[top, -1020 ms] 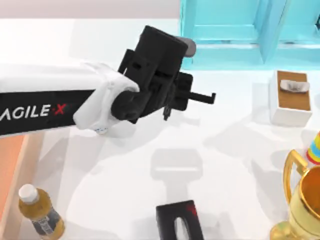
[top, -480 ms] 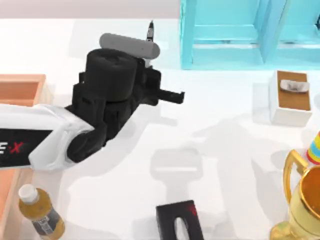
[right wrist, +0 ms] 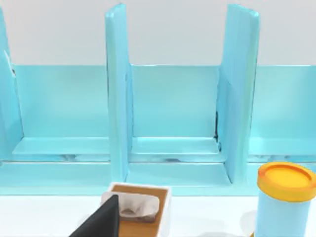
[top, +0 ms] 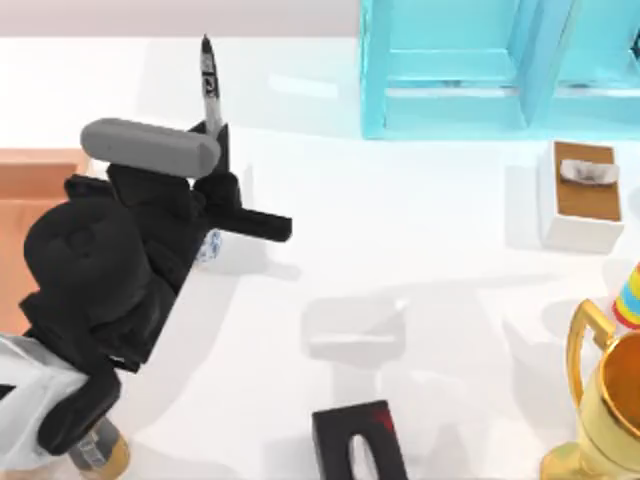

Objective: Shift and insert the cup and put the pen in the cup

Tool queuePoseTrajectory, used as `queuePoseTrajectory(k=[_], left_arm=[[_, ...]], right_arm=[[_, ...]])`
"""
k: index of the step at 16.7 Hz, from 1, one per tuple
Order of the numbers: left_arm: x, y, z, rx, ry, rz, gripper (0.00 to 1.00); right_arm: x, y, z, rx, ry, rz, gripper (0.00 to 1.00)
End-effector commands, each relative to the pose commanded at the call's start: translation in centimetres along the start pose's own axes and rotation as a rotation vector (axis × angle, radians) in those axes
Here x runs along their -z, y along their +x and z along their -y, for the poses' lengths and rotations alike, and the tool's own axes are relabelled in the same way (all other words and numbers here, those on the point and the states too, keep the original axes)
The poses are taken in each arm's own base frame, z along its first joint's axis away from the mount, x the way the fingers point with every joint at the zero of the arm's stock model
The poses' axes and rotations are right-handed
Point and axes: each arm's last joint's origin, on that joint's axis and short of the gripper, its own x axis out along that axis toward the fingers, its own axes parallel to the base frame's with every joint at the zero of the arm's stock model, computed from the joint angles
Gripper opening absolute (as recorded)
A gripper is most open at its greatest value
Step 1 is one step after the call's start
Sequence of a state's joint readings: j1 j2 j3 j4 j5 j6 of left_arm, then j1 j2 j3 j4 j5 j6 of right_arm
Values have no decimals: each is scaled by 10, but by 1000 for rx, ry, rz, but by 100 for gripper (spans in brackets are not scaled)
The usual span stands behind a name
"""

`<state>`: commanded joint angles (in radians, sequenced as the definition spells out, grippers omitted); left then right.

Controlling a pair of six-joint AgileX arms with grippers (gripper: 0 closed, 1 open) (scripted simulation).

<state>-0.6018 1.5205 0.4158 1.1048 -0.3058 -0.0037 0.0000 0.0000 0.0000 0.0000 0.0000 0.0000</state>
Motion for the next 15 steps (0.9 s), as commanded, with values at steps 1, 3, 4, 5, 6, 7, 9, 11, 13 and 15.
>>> queuePoseTrajectory(k=[1, 3, 4, 5, 6, 7, 9, 11, 13, 15], left_arm=[[-2, -8, -6, -18, 5, 41, 0], [-6, -20, -17, -57, 18, 106, 0], [-8, -24, -21, -74, 24, 131, 0], [-9, -27, -23, -85, 28, 145, 0], [-9, -27, -24, -88, 29, 150, 0], [-9, -27, -24, -88, 29, 150, 0], [-9, -27, -24, -88, 29, 150, 0], [-9, -27, -23, -85, 31, 146, 0], [-16, -25, -23, -93, 14, 180, 0], [-33, -17, -23, -124, -28, 267, 0]], right_arm=[[0, 0, 0, 0, 0, 0, 100], [0, 0, 0, 0, 0, 0, 100], [0, 0, 0, 0, 0, 0, 100], [0, 0, 0, 0, 0, 0, 100], [0, 0, 0, 0, 0, 0, 100], [0, 0, 0, 0, 0, 0, 100], [0, 0, 0, 0, 0, 0, 100], [0, 0, 0, 0, 0, 0, 100], [0, 0, 0, 0, 0, 0, 100], [0, 0, 0, 0, 0, 0, 100]])
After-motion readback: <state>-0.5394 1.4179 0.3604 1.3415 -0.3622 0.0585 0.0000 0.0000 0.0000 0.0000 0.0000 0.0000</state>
